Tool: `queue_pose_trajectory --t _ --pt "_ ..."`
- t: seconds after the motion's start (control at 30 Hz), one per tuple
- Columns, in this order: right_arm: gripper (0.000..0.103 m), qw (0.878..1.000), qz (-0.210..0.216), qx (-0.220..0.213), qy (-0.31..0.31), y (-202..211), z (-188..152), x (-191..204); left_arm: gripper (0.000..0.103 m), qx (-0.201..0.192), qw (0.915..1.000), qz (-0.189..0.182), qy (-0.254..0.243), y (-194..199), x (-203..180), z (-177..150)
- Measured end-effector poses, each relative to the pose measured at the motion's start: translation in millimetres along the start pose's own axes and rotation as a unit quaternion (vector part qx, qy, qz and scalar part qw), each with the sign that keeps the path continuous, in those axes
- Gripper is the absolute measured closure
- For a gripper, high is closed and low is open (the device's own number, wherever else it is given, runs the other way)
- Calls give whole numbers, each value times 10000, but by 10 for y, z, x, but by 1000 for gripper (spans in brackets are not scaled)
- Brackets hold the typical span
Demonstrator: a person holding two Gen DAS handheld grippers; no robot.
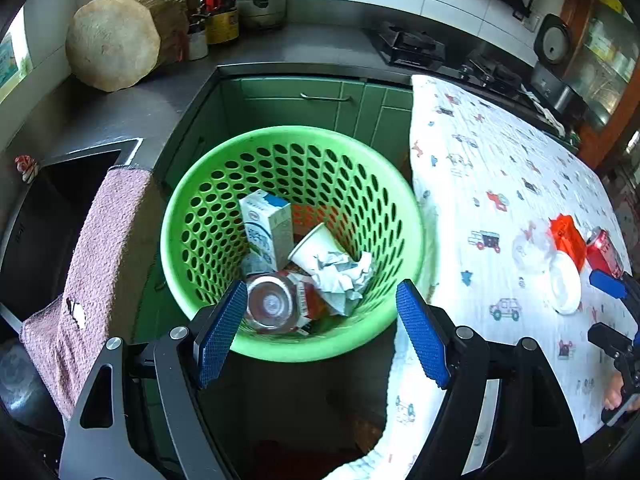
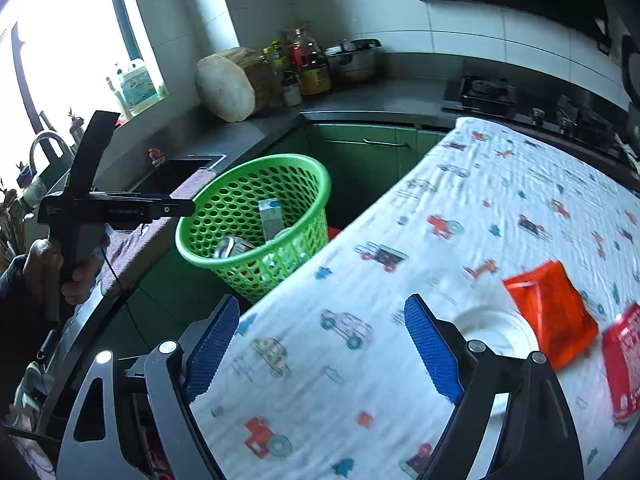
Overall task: Collect trash
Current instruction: 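Move both open tools back over the table, then grasp the white plastic lid with the right tool while the left tool grasps the clear cup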
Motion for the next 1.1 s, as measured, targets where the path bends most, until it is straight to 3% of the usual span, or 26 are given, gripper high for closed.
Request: queue_pose_trajectory --t 0.2,0.43,0.7,0.97,1.1 --pt "29 9972 -544 38 -515 335 -349 -592 27 40 9991 -327 -251 31 -548 -51" --pt "42 9900 -873 159 -1096 448 -623 -1061 27 96 9950 -767 -626 -6 -1131 -67" --pt "58 9814 -928 211 -1666 276 -665 -1310 27 160 9901 -1070 -899 -81 -1460 -38" --pt "67 9744 -1087 312 -1945 76 -663 -1421 27 144 9850 -1338 -1077 -165 -1641 5" --pt "81 9727 -1114 348 -2006 18 -676 -1453 29 179 9817 -1564 -1072 -217 -1755 22"
Point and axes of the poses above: each gripper's, at about its wrist camera, not at the fingertips, and y roughly against the way its jaws point, x to its left, z to its top, the point moved 4 cm from there along -y, roughly the way its jaws point, and after that the axes turned 7 degrees about -x, right-handed, at the moved point
